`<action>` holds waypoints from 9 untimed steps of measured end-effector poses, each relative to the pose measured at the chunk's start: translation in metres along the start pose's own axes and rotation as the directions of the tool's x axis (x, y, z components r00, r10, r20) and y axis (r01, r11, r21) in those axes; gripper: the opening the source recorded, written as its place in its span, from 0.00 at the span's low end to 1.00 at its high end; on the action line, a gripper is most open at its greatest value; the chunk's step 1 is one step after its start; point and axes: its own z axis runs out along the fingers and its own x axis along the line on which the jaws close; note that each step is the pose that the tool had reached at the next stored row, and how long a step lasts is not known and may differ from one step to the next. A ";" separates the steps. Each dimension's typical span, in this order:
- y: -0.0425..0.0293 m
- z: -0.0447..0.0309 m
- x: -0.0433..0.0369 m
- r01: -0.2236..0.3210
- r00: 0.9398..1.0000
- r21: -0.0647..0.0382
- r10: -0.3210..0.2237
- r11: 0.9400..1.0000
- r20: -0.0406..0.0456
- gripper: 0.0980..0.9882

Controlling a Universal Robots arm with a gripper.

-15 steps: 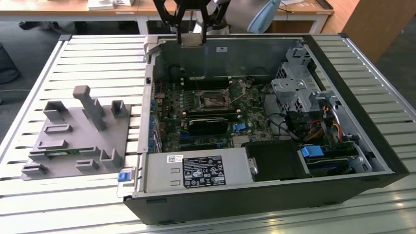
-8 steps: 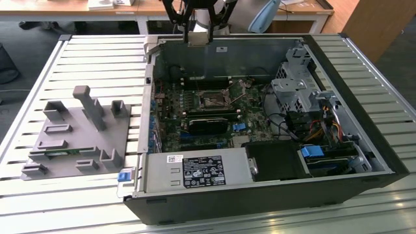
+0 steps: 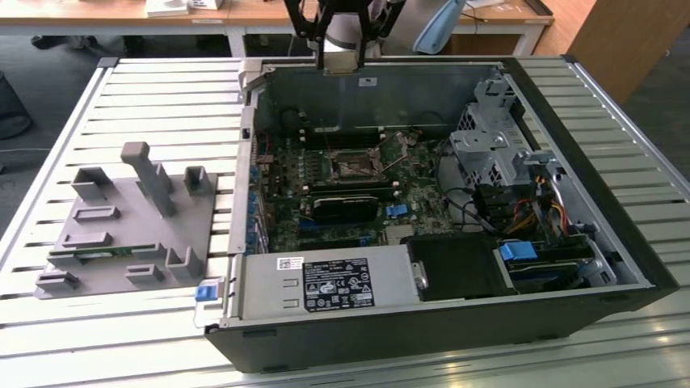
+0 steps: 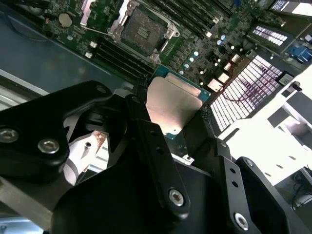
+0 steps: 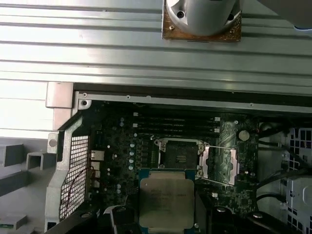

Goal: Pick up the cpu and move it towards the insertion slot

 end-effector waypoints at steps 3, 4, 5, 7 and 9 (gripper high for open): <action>0.0024 0.0002 -0.0045 0.000 1.000 0.000 0.000 1.000 0.000 0.50; 0.0036 0.0003 -0.0059 0.000 1.000 0.000 0.000 1.000 0.000 0.50; 0.0050 0.0004 -0.0075 0.000 1.000 0.000 0.000 1.000 0.000 0.50; 0.0070 0.0006 -0.0098 0.000 1.000 0.000 0.000 1.000 0.000 0.50; 0.0076 0.0006 -0.0120 0.000 1.000 0.000 0.000 1.000 0.000 0.50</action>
